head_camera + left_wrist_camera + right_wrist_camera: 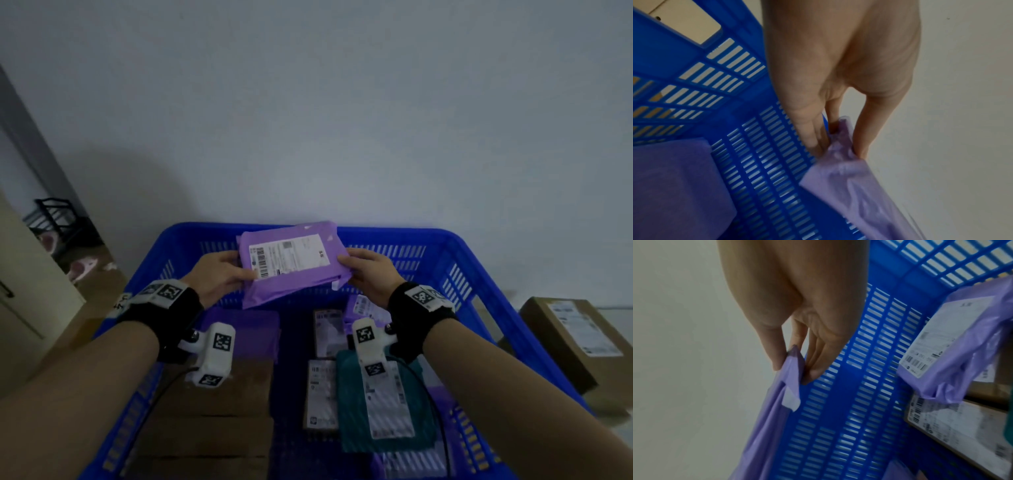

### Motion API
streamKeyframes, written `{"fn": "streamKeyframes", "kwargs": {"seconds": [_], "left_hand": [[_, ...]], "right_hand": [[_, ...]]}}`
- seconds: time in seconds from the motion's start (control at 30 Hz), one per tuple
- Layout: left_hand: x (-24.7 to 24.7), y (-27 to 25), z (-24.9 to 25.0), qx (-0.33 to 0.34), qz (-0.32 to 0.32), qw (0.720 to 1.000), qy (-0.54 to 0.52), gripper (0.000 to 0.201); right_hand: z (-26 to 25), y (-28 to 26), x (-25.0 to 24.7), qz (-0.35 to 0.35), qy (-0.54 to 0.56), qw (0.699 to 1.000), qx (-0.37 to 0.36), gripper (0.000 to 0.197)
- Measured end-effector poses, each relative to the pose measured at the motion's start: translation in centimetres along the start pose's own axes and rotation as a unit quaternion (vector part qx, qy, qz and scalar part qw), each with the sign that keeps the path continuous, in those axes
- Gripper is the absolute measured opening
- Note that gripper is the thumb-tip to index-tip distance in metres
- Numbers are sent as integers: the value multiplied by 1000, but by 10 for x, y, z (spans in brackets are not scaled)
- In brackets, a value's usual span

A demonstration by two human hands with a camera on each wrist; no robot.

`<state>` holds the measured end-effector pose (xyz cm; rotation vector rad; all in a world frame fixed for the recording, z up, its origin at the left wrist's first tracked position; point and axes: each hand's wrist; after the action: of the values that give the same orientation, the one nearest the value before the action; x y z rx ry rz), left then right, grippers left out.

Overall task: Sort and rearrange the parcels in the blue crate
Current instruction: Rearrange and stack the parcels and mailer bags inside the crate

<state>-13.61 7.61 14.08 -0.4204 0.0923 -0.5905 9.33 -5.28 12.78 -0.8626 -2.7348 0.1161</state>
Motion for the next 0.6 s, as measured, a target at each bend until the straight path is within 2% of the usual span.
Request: {"fn": "streamKeyframes", "kwargs": {"seconds": [0.13, 0.2, 0.27, 0.37, 0.47, 0.53, 0.6], "left_hand": [[-4, -9, 5, -15, -21, 999, -26, 25], [-4, -13, 11, -1, -44, 999, -27, 34], [-3, -15, 21, 32, -38, 998, -24, 43], [-3, -8, 45, 105, 4, 993, -55, 40], [-6, 0, 69, 194, 58, 976, 74, 42], [-4, -1, 83, 233, 36, 951, 199, 41], [2, -4, 91, 254, -14, 917, 307, 36]], "right_hand": [[-20, -5, 2, 8, -1, 999, -45, 19], [-32, -7, 4, -3, -33, 998, -56, 25], [-41, -9, 7, -18, -83, 995, -60, 31], [-50, -12, 14, -25, -174, 982, -68, 50], [-57, -10, 16, 17, -330, 930, -162, 83], [-59, -9, 20, -4, -391, 891, -230, 87], [-59, -10, 27, -52, -415, 877, -238, 79]]}}
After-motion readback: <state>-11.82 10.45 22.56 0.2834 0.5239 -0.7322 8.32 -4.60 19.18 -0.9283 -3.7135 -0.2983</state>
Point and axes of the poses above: each hand's wrist, its own y-axis towards the middle knuckle, its own x-axis out of the palm, z = x × y, and after that the axes turned 7 degrees about -x, right-handed
